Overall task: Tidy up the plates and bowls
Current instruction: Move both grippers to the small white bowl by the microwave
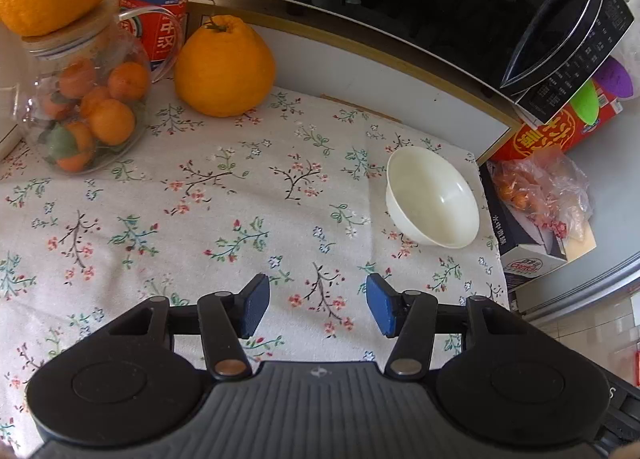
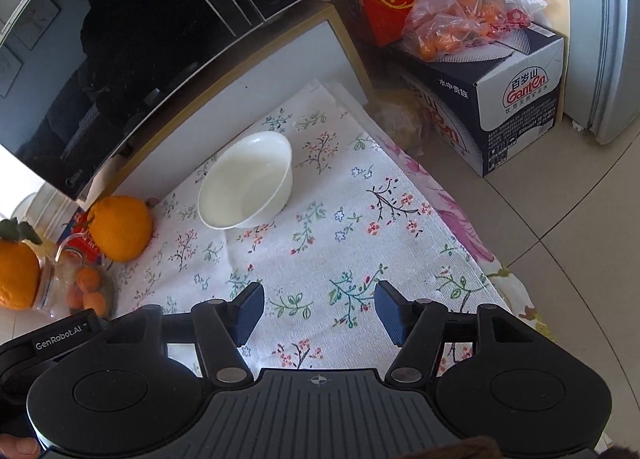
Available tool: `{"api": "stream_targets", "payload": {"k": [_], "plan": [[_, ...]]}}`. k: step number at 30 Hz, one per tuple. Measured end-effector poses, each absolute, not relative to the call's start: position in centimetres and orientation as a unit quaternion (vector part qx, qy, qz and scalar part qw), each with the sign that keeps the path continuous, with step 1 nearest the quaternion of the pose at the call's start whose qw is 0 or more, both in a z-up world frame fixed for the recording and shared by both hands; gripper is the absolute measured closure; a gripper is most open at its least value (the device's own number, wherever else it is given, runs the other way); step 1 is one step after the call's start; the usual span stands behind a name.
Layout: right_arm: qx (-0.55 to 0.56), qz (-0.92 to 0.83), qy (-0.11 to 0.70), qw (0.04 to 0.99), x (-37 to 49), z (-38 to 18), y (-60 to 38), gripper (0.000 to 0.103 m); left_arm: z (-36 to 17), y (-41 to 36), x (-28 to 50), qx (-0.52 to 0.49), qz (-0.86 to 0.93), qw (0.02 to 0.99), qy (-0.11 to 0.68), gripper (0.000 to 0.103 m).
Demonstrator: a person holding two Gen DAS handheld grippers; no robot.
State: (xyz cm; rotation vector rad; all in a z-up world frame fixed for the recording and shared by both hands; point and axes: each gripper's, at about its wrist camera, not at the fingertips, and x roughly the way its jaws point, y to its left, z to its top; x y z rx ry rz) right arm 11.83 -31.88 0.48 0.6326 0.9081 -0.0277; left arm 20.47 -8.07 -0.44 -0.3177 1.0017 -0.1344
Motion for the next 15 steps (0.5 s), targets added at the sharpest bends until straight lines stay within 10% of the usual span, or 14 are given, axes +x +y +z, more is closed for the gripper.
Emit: {"api": "stream_targets", "payload": {"k": [15], "plan": [[0.420,-0.002,0.388,0.821,17.4,-1.9,-33.8,0.040,-2.0,-12.0,26.4,-0.215,-0.078,0.860,0.457,0.047]]}}
